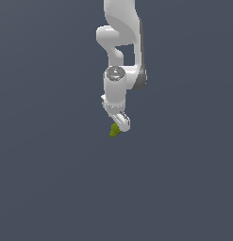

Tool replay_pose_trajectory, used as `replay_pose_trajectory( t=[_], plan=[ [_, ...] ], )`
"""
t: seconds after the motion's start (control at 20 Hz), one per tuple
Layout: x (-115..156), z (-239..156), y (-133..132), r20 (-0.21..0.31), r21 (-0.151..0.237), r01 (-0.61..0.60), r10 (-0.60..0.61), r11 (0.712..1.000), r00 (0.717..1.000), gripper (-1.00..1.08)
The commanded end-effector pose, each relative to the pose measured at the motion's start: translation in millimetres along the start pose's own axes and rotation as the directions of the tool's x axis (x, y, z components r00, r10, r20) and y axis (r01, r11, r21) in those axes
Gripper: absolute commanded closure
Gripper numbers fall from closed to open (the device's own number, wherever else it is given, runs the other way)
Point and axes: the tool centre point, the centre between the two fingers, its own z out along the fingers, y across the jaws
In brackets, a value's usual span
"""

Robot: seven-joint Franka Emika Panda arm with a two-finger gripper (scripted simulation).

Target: Pick up the object and move it to a goal position.

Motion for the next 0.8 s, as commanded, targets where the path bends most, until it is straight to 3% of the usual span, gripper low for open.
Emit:
replay_pose_trajectory(
  t=[0.0, 0.4, 0.75],
  plan=[
    [-1, 1, 1, -0.001, 0.001, -0.019, 0.019, 1.000, 1.000, -0.92],
    [-1, 6, 2, -0.001, 0.001, -0.021, 0.021, 1.000, 1.000, -0.92],
    [-1, 35, 2, -0.002, 0.001, -0.024, 0.024, 1.000, 1.000, -0.92]
  ],
)
